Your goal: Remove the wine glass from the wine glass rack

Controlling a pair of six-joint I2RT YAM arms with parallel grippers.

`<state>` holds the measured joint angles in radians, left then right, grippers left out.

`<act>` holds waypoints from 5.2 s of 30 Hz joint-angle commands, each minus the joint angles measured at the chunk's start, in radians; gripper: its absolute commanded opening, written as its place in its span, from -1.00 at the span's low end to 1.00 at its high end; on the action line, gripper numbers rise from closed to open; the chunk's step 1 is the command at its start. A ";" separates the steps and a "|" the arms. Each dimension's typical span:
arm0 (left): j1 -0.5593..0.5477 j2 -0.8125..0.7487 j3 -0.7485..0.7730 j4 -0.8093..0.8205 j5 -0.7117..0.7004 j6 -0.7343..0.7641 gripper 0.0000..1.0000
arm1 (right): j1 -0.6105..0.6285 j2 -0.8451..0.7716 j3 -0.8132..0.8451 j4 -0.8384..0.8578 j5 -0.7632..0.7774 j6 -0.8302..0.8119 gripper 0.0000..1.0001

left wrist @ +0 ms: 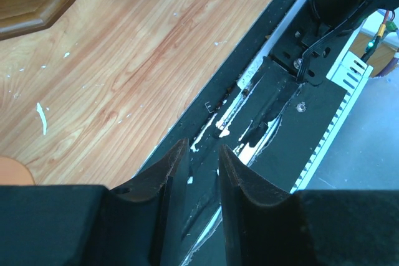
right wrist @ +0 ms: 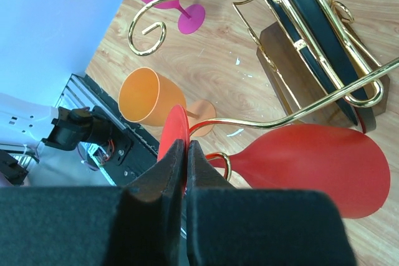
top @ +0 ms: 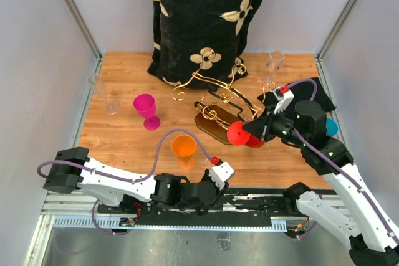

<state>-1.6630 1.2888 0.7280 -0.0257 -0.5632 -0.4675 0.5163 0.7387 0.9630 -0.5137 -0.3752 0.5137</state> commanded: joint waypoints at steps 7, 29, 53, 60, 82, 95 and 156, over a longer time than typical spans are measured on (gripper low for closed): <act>-0.007 -0.015 0.024 -0.003 -0.020 -0.001 -0.37 | -0.056 0.037 -0.075 0.186 -0.121 0.071 -0.99; -0.008 -0.032 0.014 -0.025 -0.039 -0.026 -0.38 | -0.256 0.013 -0.071 0.199 -0.138 0.107 -0.99; -0.007 -0.134 -0.011 -0.020 -0.073 -0.033 -0.39 | -0.429 -0.175 -0.175 0.145 -0.127 0.233 -0.99; -0.007 -0.181 -0.033 -0.018 -0.084 -0.046 -0.39 | -0.436 -0.226 -0.195 0.129 -0.077 0.267 -0.99; -0.008 -0.189 -0.036 -0.026 -0.091 -0.054 -0.38 | -0.442 -0.143 -0.254 0.372 -0.017 0.408 -0.99; -0.007 -0.204 -0.039 -0.041 -0.097 -0.059 -0.38 | -0.545 -0.130 -0.243 0.377 -0.027 0.417 -0.99; 0.084 -0.579 -0.079 -0.224 -0.325 -0.084 -0.75 | -0.009 0.506 1.103 -0.488 0.311 -0.519 -0.98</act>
<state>-1.5848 0.7399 0.6579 -0.2405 -0.8547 -0.5243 0.2520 1.0737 1.8114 -0.8974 -0.3637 0.1406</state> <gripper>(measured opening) 0.120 0.014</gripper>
